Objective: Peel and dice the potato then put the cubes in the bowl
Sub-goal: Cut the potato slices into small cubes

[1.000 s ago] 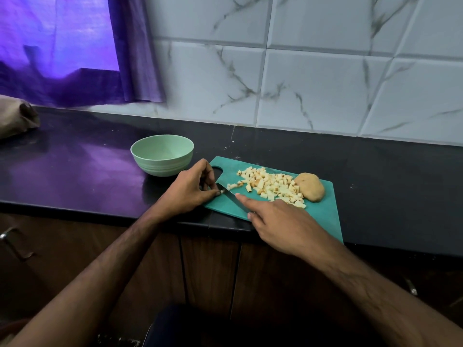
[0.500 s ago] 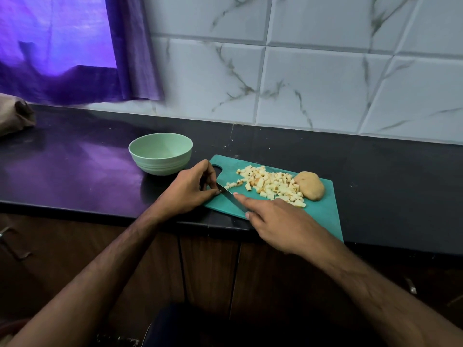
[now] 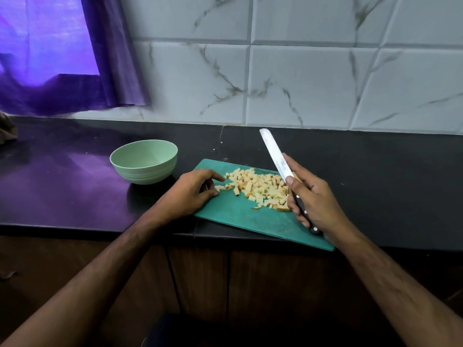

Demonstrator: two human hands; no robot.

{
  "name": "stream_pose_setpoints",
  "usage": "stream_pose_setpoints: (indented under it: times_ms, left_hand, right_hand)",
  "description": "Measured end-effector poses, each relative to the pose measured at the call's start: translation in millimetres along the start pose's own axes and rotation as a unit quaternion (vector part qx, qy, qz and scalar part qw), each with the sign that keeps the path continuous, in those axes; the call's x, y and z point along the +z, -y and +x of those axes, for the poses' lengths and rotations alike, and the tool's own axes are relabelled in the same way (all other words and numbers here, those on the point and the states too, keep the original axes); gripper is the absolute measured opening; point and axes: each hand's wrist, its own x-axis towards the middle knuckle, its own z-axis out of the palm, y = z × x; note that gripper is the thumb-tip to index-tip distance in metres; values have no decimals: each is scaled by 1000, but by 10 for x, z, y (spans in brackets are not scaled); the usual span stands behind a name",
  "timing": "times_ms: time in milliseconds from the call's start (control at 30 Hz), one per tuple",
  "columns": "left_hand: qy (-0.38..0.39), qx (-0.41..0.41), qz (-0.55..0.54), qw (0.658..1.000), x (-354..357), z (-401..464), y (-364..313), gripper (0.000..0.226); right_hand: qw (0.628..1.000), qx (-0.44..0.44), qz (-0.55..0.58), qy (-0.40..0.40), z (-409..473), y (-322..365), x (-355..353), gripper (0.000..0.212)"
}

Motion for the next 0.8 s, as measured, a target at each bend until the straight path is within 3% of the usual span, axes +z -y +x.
stream_pose_setpoints:
  times_ms: [200,467,633,800]
  left_hand:
    - [8,-9,-4,1000,70,253,-52,29]
    - [19,61,-1,998,20,275,31,29]
    - [91,92,113,985,52,218,0,80]
    - [140,57,88,985,182,380,-114,96]
  right_hand:
    - [1000,7,10,26,-1,-28,-42,50]
    - [997,27,40,52,44,-44,-148,48]
    - [996,22,43,72,79,-33,-204,48]
    - [995,21,41,87,99,-36,-227,48]
